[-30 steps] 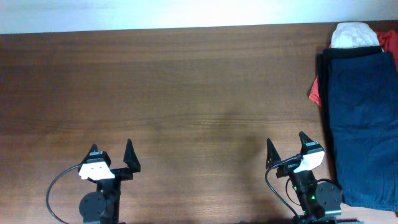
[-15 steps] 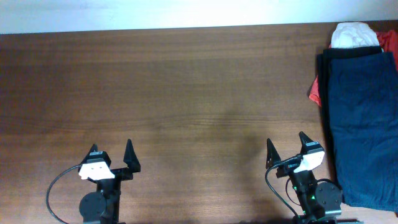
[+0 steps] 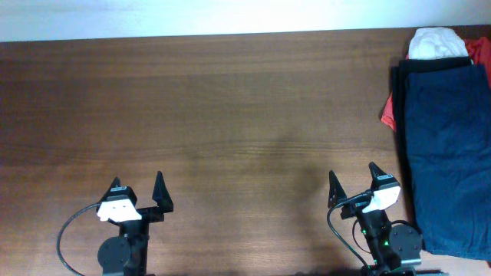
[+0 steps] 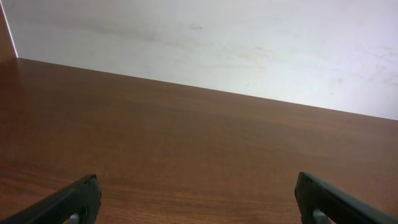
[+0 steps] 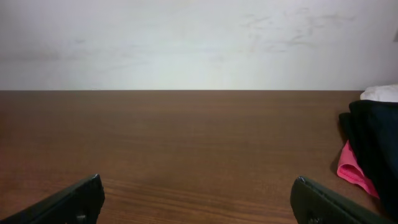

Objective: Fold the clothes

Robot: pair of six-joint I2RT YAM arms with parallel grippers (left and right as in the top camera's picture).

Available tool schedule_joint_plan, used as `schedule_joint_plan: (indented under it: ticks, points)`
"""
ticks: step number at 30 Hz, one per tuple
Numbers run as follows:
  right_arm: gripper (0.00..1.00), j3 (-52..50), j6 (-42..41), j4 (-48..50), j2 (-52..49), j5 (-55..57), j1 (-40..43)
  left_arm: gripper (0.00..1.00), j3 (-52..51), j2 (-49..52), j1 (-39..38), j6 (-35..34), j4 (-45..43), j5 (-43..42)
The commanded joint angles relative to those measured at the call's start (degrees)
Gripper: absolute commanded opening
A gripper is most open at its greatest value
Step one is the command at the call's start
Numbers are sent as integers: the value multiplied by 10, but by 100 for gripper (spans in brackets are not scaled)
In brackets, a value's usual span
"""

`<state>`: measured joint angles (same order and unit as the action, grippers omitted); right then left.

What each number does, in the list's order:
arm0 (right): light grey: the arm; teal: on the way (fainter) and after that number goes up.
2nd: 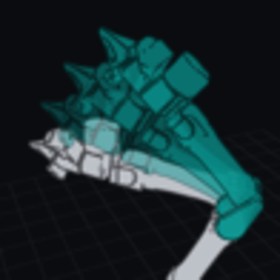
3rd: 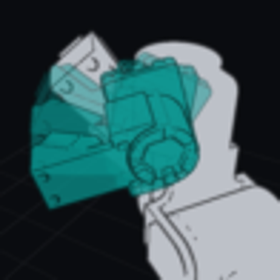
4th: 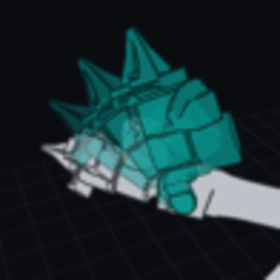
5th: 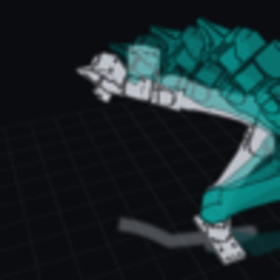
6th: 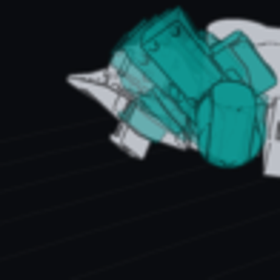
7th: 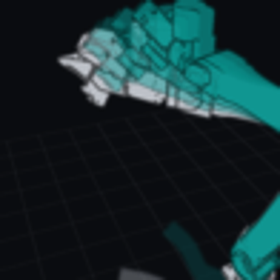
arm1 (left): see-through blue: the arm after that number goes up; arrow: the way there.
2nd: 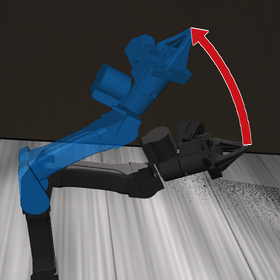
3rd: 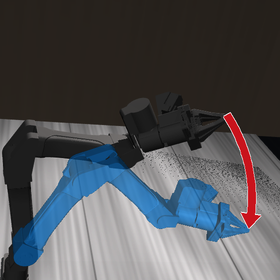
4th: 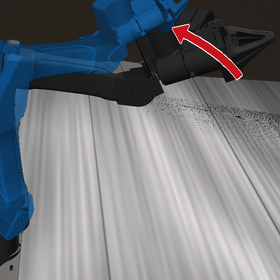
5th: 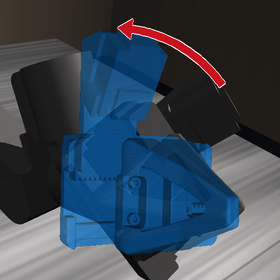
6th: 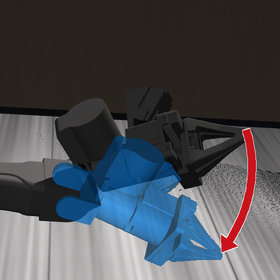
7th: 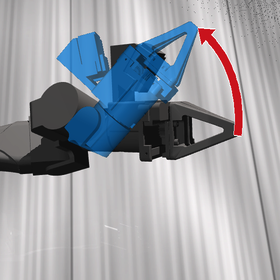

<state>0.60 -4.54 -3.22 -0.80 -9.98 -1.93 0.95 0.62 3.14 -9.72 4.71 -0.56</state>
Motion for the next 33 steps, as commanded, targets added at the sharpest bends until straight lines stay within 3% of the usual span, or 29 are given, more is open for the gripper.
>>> schedule_joint_plan:
  ticks: [1,8,11,13,17,20,27,30,33]
  points:
    - [99,-3,-2,-4,6,7,-3,99,-4,-3,3,2,0,5]
    - [99,-3,-19,-2,6,-14,-3,99,-4,-3,3,2,0,5]
    - [99,-3,-191,6,6,-240,-3,99,-4,-3,3,2,0,5]
    - [99,-3,-228,14,6,-277,-3,99,-4,-3,3,2,0,5]
    - [99,-3,-231,50,6,-284,-3,99,-4,-3,3,2,0,5]
    - [99,-3,-232,0,5,-292,-3,99,-4,-3,3,2,0,5]
    - [99,14,-188,119,3,-51,-2,99,-4,-3,3,2,0,5]
    - [99,91,-119,115,-21,75,-2,99,-4,-3,3,2,0,5]
    - [99,191,-58,79,-131,157,-2,99,-4,-3,3,2,0,5]
